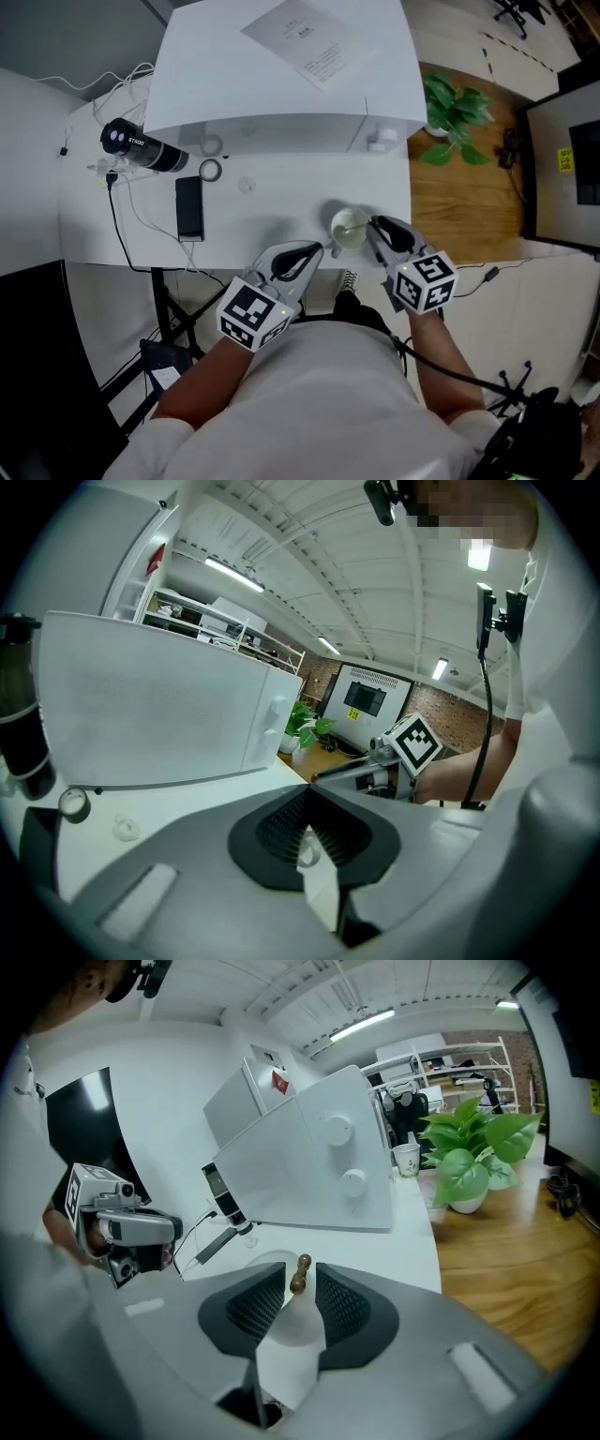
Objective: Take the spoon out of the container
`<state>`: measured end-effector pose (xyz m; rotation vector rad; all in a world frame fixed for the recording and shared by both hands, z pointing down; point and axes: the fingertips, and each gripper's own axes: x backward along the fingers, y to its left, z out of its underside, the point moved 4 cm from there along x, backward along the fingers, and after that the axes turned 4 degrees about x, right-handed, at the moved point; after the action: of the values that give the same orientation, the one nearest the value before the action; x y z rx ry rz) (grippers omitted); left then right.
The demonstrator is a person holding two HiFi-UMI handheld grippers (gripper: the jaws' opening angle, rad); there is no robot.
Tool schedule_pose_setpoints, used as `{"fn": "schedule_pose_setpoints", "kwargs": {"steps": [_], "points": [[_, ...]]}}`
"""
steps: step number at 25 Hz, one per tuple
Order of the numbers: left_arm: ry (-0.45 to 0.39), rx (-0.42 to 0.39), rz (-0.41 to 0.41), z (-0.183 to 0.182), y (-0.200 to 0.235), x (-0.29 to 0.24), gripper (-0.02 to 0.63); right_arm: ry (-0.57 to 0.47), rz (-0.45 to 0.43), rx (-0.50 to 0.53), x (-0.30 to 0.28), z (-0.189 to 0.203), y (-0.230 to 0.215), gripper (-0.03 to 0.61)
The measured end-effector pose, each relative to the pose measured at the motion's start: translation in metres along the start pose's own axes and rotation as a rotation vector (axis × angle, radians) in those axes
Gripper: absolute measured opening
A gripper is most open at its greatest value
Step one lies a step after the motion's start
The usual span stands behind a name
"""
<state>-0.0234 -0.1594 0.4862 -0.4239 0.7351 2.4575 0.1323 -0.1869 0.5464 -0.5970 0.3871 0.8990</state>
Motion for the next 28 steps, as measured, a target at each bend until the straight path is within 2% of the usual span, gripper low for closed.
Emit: {"fn": "schedule_pose_setpoints", "kwargs": {"steps": [15,28], "points": [[-0.007,0.008,-0.014,0.001,0.003,0.005,0.005,-0.007,-0.006,0.001,-0.001,0.0,0.005,0.058],[-0.068,-0.013,-0.034,-0.013,-0.002,0.021,0.005,-0.086,0.014,0.048,0.026,-0.03,0.018,0.057]]}}
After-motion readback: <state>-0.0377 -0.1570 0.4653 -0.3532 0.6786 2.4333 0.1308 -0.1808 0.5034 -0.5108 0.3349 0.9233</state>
